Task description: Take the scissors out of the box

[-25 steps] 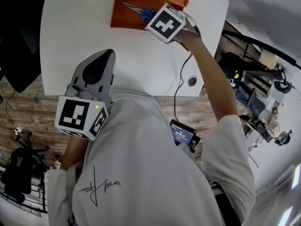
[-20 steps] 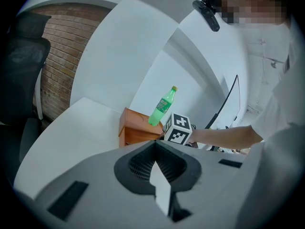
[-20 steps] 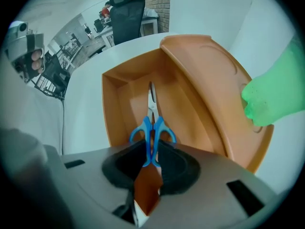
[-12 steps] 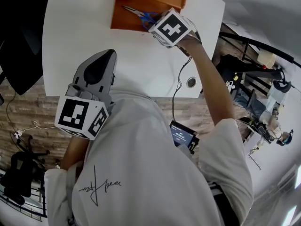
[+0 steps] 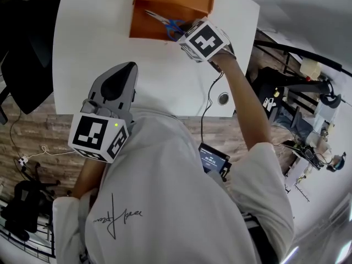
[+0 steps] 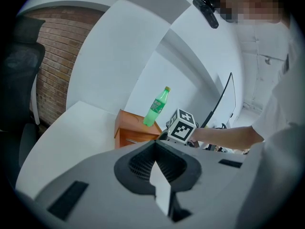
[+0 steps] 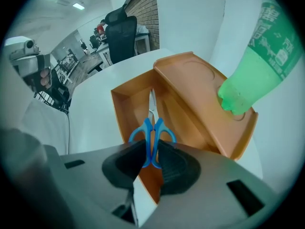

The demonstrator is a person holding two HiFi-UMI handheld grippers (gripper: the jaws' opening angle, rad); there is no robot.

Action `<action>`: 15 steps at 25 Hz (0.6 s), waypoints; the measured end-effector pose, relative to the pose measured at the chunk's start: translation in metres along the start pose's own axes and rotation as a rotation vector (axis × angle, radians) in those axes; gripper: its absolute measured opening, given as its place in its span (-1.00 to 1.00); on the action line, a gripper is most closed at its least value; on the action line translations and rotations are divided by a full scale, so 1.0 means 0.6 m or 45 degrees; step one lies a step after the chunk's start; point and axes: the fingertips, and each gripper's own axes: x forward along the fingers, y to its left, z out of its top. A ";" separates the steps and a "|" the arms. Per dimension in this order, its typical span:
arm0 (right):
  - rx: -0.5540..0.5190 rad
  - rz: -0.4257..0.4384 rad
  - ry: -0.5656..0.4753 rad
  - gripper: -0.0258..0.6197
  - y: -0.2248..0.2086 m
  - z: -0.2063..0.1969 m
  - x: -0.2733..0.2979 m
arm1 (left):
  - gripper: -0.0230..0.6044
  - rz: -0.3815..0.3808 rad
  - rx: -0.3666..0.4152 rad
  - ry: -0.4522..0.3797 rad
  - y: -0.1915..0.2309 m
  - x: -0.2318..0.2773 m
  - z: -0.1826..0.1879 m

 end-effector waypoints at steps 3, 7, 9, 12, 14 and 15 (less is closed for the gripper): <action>0.003 -0.001 -0.016 -0.64 0.000 -0.001 -0.008 | -0.92 -0.002 0.009 -0.005 -0.005 -0.001 0.002; 0.005 -0.008 -0.039 -0.64 0.000 -0.002 -0.014 | -0.92 0.002 0.025 -0.009 -0.007 0.001 0.004; 0.009 -0.010 -0.053 -0.64 0.001 -0.004 -0.017 | -0.92 0.003 0.032 -0.010 -0.009 0.002 0.005; 0.017 -0.009 -0.073 -0.64 0.003 -0.005 -0.023 | -0.92 0.004 0.038 -0.012 -0.014 0.002 0.006; 0.022 -0.009 -0.081 -0.64 0.005 -0.007 -0.025 | -0.92 0.003 0.044 -0.013 -0.017 0.002 0.006; 0.025 -0.010 -0.086 -0.64 0.006 -0.008 -0.026 | -0.92 0.001 0.048 -0.013 -0.018 0.002 0.005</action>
